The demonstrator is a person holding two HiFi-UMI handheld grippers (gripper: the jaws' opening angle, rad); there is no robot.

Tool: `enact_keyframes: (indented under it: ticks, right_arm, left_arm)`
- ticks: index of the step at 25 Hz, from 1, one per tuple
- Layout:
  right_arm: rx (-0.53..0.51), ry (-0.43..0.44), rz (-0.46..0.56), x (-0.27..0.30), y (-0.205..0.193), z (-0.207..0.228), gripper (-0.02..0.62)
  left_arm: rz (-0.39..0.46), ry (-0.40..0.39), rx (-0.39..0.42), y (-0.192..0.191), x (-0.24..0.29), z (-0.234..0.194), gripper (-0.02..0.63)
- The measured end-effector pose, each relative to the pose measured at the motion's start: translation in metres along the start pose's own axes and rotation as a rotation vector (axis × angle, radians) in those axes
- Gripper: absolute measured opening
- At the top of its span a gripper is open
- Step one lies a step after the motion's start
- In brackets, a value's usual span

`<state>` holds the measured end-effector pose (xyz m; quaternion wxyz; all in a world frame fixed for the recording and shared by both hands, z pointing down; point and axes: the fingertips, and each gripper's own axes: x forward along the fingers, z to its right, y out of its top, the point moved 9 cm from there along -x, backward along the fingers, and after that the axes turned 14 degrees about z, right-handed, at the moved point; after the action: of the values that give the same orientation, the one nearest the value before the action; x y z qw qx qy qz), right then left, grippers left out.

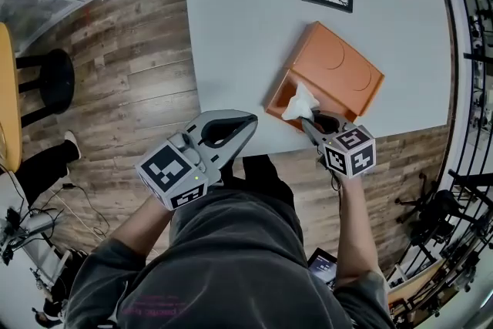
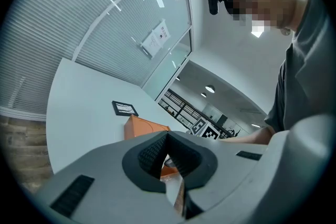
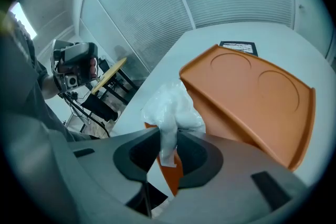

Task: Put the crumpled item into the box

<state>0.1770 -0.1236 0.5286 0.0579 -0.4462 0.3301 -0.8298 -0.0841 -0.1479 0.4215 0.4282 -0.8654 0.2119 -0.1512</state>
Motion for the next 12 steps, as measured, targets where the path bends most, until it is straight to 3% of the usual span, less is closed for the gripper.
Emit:
enact_keyframes:
  ticks: [12]
  right_arm:
    - [-0.022,-0.064,-0.140,0.010,-0.009,0.011,0.095]
  left_arm:
    - [0.015,0.022,-0.014,-0.001,-0.006,-0.011,0.012]
